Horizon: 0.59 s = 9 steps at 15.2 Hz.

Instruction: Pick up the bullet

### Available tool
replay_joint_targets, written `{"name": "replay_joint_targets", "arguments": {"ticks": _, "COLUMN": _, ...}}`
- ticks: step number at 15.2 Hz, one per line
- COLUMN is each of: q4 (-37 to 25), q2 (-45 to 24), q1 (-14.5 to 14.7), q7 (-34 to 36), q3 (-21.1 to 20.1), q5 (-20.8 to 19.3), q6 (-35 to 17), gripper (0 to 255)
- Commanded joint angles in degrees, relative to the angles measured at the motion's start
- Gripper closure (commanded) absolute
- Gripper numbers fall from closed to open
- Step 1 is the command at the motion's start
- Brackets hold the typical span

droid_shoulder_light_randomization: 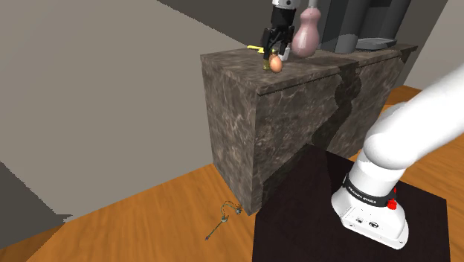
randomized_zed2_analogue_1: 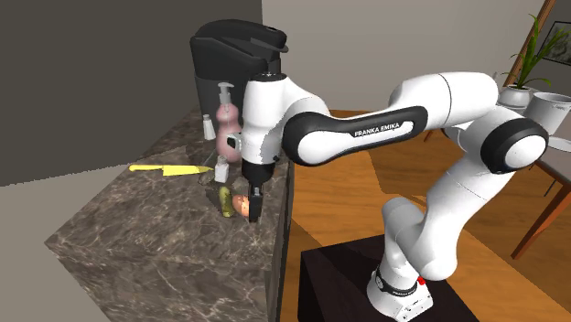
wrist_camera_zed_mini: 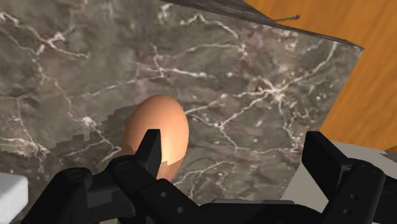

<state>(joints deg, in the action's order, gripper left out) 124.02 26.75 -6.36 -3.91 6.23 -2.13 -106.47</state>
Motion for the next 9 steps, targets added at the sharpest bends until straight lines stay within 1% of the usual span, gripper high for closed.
{"name": "replay_joint_targets", "arguments": {"ticks": 1, "q4": -3.23, "q2": -2.88, "q1": -0.63, "q7": -0.17, "q3": 1.1, "q5": 0.1, "q6": -0.93, "gripper": 0}}
{"name": "replay_joint_targets", "arguments": {"ticks": 7, "q4": -12.99, "q2": -11.29, "q1": -2.21, "q7": -1.09, "q3": 4.43, "q5": 1.4, "q6": -3.03, "gripper": 0}}
{"name": "replay_joint_targets", "arguments": {"ticks": 9, "q4": -11.27, "q2": -11.11, "q1": -2.24, "q7": -1.1, "q3": 4.45, "q5": 1.37, "q6": -4.58, "gripper": 0}}
